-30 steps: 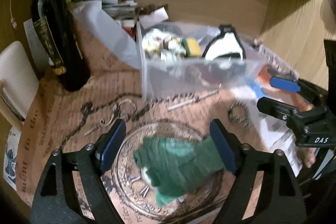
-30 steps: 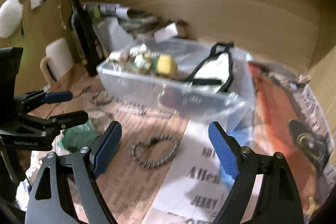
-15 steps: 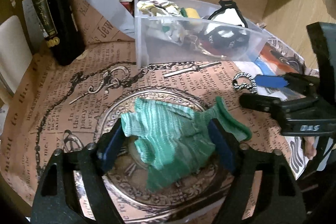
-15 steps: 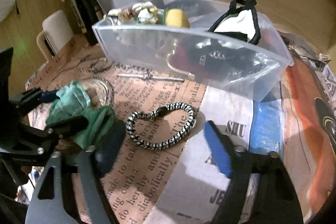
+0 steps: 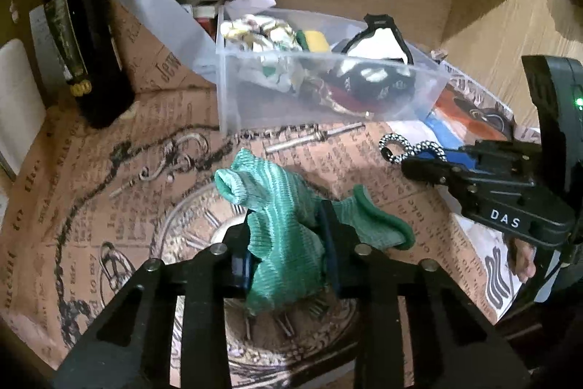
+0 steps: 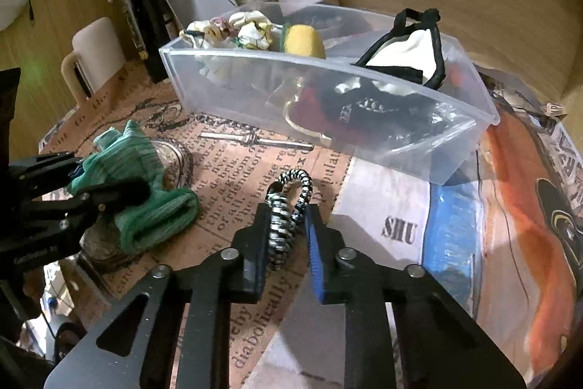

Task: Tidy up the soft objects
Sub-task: 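Grasp the green mesh cloth with the left gripper while the right grasps the beaded bracelet, then lower the green mesh cloth into the box with the left gripper while the right releases the bracelet there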

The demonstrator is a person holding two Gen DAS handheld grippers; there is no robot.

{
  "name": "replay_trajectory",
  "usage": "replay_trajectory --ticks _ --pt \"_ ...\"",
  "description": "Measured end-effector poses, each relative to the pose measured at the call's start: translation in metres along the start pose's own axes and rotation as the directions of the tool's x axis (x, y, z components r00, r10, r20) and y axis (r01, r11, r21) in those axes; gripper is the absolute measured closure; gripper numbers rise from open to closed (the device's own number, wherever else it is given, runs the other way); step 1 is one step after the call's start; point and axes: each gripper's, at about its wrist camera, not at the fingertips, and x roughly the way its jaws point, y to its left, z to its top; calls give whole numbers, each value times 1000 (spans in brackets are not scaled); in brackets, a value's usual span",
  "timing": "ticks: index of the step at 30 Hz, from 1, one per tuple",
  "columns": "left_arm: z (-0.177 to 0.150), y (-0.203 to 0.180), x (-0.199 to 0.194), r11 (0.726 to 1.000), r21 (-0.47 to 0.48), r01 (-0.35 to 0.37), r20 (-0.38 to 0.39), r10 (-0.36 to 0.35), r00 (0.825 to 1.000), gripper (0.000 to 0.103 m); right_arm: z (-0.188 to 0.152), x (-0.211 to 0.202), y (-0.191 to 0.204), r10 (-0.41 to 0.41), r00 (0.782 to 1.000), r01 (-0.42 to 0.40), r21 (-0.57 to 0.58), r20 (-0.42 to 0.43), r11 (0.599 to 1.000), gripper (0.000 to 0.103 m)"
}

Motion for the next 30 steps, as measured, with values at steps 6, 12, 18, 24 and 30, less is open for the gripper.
replay_trajectory --ticks 6,12,18,24,30 --pt "23 -4 -15 1000 4 8 84 -8 996 74 7 -19 -3 -4 998 3 16 69 1000 88" --pt "50 -7 -25 1000 -3 25 168 -24 986 74 17 -44 -8 -31 988 27 26 154 999 88" --pt "78 -11 -23 999 -2 32 219 -31 975 74 39 -63 -15 -67 968 59 39 241 997 88" --pt "105 -14 -10 999 4 43 230 -42 972 74 57 -68 -22 -100 949 88 52 298 995 88" --pt "123 -17 20 1000 0 17 196 -16 980 74 72 -56 -34 -120 945 108 57 303 993 88"
